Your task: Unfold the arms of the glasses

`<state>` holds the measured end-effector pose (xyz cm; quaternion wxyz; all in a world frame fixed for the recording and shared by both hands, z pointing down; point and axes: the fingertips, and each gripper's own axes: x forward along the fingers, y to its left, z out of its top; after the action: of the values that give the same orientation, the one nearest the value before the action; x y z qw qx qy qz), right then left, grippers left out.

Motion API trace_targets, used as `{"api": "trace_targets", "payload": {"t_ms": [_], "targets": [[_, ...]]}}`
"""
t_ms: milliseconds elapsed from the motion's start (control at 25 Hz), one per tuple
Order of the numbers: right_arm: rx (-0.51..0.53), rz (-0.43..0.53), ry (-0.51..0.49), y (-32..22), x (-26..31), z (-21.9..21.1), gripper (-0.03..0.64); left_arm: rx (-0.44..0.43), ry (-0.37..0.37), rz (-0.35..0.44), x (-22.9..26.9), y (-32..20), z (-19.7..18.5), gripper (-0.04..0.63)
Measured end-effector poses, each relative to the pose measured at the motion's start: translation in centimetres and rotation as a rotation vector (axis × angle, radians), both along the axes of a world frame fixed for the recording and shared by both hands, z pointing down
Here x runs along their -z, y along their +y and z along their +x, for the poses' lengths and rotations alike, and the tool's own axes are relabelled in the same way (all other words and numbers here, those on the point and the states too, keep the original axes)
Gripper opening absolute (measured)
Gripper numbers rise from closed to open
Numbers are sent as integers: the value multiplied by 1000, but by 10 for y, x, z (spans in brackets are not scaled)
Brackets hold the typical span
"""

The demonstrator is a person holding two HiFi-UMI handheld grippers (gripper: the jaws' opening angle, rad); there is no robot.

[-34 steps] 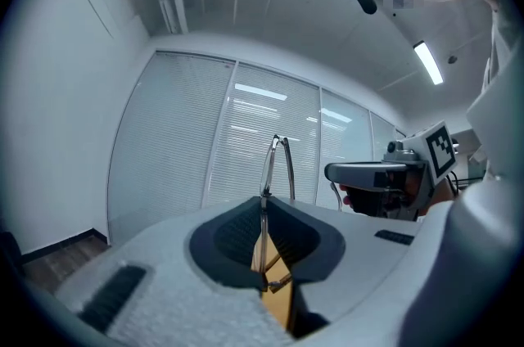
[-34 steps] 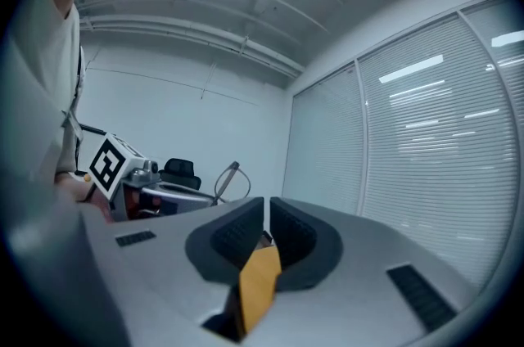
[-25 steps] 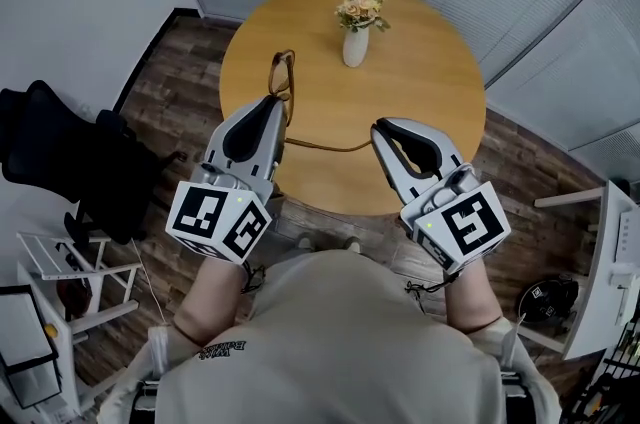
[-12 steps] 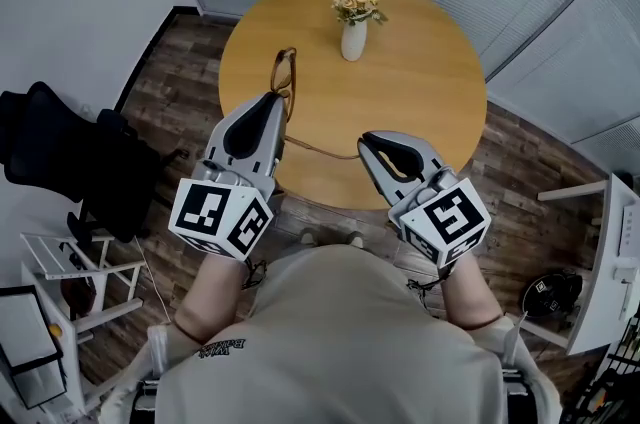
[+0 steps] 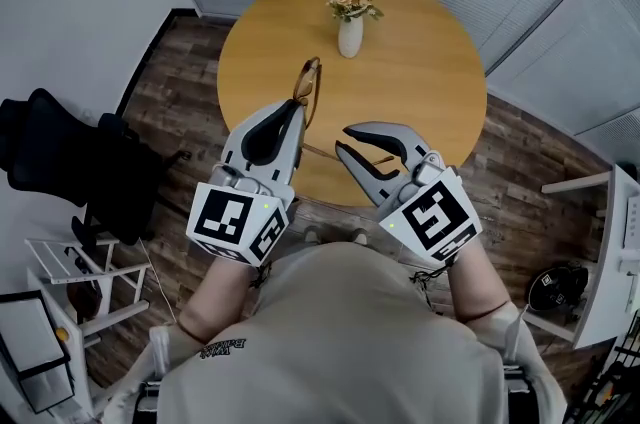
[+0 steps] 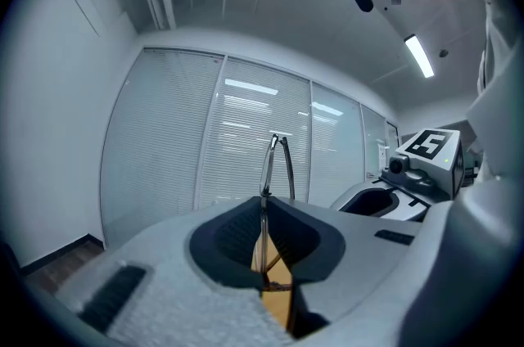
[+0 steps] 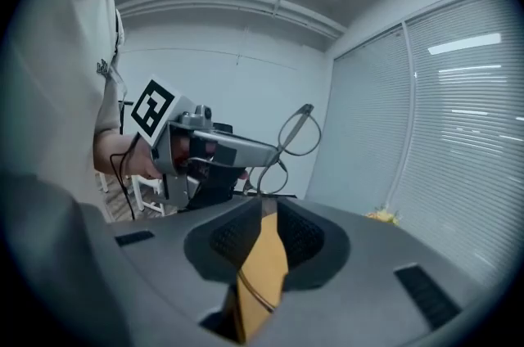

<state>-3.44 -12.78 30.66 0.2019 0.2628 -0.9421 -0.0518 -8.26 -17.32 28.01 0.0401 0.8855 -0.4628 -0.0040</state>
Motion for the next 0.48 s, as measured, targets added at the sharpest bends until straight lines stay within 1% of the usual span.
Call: {"api": "trace_targets", "payload": {"t_ms": [80,200,320,480], "targets": [[10,17,8,0,0,-5,43,-13,-35,15,0,3,7,40],[18,8,23,0,-2,-10,43,-27,-98,38,-1,6,15,40],[40,-8,2,0,-8,-15,43,-44,-106,37,-3,11,22,40],[78,-53,-14,4,-14,-20,43,-80,-104,32,-6,17,33,40]]}}
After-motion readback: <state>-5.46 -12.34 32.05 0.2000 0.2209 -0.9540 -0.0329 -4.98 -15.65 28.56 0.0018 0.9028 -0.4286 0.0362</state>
